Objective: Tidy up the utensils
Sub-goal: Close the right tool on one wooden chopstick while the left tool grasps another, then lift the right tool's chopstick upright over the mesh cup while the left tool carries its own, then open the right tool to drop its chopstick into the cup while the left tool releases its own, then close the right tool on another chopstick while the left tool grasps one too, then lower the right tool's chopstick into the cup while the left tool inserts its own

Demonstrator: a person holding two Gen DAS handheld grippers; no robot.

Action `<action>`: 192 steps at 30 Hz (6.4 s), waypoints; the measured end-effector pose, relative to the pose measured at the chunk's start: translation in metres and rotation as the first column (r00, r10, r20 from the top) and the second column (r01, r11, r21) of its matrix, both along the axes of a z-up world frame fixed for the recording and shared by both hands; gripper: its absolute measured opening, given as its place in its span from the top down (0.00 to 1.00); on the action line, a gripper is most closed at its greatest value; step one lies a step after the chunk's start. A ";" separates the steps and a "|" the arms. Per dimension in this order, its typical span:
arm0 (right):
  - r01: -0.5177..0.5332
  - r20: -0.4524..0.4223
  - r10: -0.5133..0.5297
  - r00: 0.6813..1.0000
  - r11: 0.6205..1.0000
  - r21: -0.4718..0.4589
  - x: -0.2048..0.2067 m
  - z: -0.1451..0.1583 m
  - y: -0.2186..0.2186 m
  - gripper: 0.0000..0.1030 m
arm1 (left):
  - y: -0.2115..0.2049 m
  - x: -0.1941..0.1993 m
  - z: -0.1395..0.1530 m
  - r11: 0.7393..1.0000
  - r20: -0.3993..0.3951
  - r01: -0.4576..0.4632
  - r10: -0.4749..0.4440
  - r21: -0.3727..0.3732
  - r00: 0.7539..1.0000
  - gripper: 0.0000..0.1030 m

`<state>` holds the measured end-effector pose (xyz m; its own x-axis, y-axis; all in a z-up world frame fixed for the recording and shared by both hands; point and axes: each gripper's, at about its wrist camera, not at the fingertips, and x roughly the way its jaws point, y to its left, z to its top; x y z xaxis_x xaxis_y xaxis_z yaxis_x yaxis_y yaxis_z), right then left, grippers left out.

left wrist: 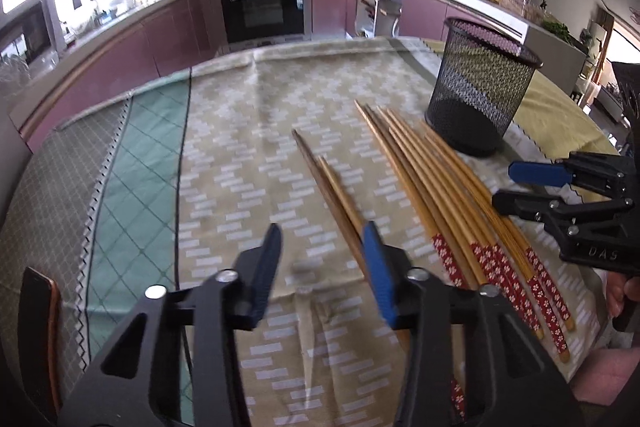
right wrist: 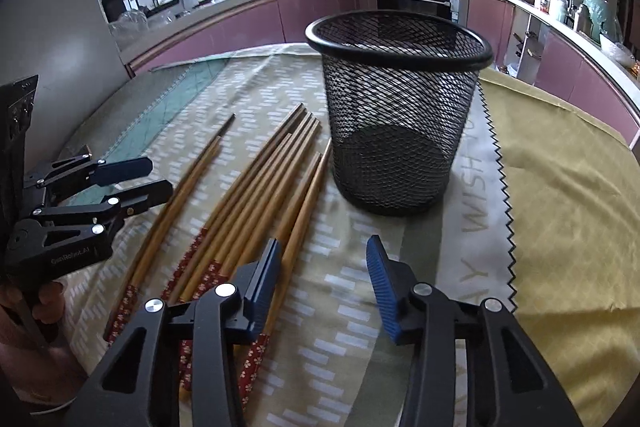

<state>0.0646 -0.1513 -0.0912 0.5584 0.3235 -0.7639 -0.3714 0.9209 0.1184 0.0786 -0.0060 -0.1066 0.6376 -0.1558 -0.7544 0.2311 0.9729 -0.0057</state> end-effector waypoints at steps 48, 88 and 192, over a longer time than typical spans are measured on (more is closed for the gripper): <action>-0.106 0.200 0.041 0.979 0.939 0.328 -0.008 0.097 -0.049 0.94 | 0.010 -0.026 0.131 0.947 0.236 0.175 -0.111 -0.271 0.965 0.93; -0.069 0.091 0.055 0.994 0.985 0.158 0.096 0.109 -0.053 0.93 | -0.102 0.098 0.125 0.937 0.165 0.286 -0.255 -0.201 0.953 0.93; -0.126 0.101 0.101 0.990 0.951 0.283 -0.006 0.069 -0.037 0.94 | -0.006 0.001 0.067 0.957 0.067 0.160 -0.148 -0.242 0.987 0.93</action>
